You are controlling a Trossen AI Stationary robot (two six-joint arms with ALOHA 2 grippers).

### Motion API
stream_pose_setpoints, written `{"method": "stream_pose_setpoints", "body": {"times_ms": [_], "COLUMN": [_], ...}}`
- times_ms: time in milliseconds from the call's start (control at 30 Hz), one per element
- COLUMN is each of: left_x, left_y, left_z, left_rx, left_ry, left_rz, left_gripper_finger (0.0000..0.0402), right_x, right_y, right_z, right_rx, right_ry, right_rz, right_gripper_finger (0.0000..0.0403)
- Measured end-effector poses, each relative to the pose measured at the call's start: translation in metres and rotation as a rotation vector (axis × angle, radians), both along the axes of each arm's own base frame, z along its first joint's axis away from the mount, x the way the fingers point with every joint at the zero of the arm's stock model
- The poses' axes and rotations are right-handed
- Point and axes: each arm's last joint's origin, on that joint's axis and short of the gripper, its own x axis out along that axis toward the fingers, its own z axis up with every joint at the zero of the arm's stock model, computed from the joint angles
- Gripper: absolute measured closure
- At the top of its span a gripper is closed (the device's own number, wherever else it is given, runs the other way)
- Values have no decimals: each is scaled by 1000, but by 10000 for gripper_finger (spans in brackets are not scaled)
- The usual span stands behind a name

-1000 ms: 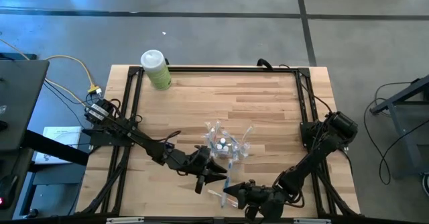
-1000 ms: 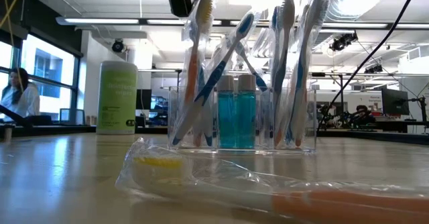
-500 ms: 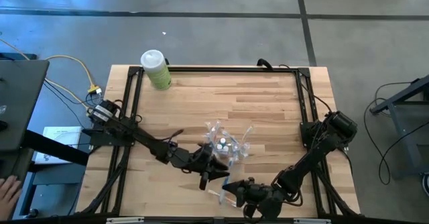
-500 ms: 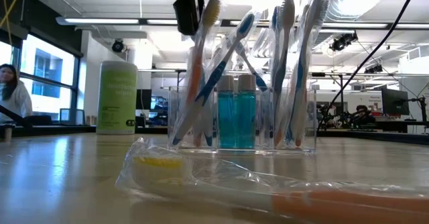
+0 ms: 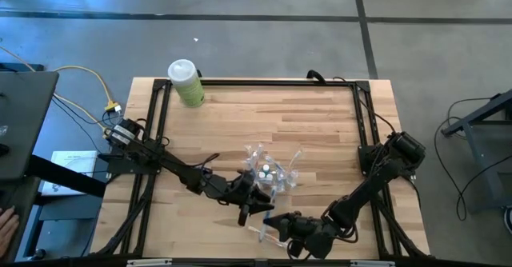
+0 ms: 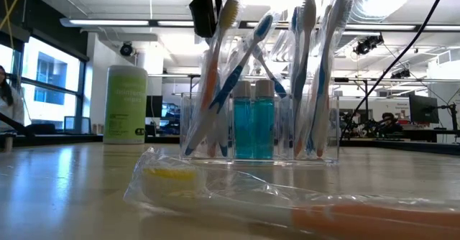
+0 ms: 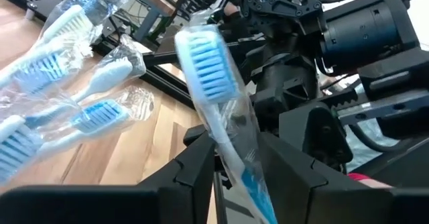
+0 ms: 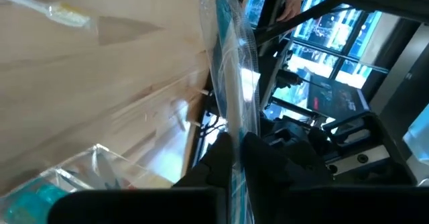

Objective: Pick & Place toothbrushing station
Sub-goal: Put the blue toothbrush into the transparent organizer

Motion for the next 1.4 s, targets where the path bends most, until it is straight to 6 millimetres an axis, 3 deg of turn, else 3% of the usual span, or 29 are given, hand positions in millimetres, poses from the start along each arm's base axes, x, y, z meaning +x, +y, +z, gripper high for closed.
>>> {"method": "stream_pose_setpoints", "body": {"times_ms": [200, 400, 667, 900, 1100, 1400], "left_x": [-1, -1, 0, -5, -19, -52], "left_y": [-1, -2, -1, -9, -30, -70], "left_z": [0, 2, 0, 0, 4, 7], "left_rx": [29, 20, 38, 94, 288, 604], "left_ry": [-2, -15, 1, -13, -64, -90], "left_rz": [-2, -8, 9, 1, -25, 130], "left_gripper_finger": [322, 386, 391, 392, 393, 394], "right_x": [0, -1, -14, -36, -56, -74], "right_y": [1, 0, 10, 25, 27, 16], "right_z": [0, -3, -1, -1, -6, -21], "right_rx": [26, 30, 11, 79, 185, 454], "right_ry": [-1, 18, -31, -121, -253, -385], "right_rz": [0, -7, -78, -209, -397, -519], "right_gripper_finger": [377, 322, 251, 233, 237, 237]}}
